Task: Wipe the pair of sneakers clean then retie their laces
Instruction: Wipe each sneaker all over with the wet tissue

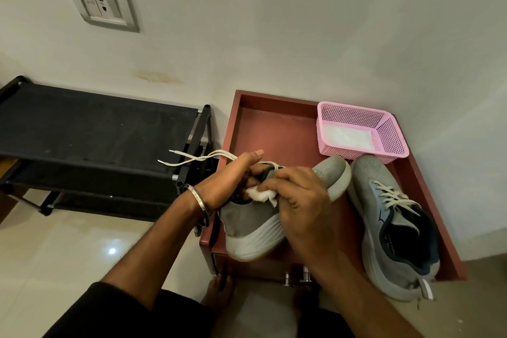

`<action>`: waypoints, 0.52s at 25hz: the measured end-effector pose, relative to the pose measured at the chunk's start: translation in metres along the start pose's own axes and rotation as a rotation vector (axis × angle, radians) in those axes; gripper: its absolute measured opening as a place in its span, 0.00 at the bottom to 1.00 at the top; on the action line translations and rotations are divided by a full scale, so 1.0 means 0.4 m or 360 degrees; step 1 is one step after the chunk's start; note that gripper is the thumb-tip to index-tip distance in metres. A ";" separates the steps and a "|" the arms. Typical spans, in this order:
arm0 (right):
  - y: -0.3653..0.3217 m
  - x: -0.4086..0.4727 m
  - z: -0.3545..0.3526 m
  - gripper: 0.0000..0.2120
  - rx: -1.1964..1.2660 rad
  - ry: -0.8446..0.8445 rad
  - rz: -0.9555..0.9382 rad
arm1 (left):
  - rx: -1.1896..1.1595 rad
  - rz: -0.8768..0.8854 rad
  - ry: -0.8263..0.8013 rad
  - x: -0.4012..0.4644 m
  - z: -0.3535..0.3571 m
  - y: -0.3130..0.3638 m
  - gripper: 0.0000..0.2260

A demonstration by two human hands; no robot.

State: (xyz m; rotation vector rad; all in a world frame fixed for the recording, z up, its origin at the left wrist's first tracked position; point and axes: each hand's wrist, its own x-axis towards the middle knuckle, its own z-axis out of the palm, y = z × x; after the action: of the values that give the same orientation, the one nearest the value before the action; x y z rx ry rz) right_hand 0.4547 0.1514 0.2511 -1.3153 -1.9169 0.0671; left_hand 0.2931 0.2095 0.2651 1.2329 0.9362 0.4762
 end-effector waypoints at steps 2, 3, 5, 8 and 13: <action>0.073 0.014 -0.019 0.13 -0.0126 0.0161 0.0220 | -0.0016 -0.0021 0.0014 -0.005 0.001 0.000 0.30; 0.103 0.019 -0.029 0.14 -0.0202 0.0231 0.0337 | -0.0032 -0.0037 0.0020 -0.009 0.004 0.003 0.28; 0.090 0.014 -0.026 0.16 -0.0217 0.0259 0.0407 | -0.0058 -0.0047 0.0028 -0.009 0.012 0.007 0.22; -0.005 -0.005 -0.002 0.13 -0.0019 0.0037 0.0185 | -0.0012 -0.0013 0.0089 -0.006 0.015 0.008 0.20; 0.114 0.018 -0.045 0.18 -0.0296 0.0144 0.0511 | -0.0019 -0.0050 0.0187 -0.017 0.011 0.008 0.17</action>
State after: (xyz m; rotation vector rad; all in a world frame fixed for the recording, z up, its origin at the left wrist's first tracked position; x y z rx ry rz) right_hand 0.4998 0.1715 0.2470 -1.7134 -1.6532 -0.0100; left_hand 0.2935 0.2026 0.2708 1.1876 1.0495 0.5328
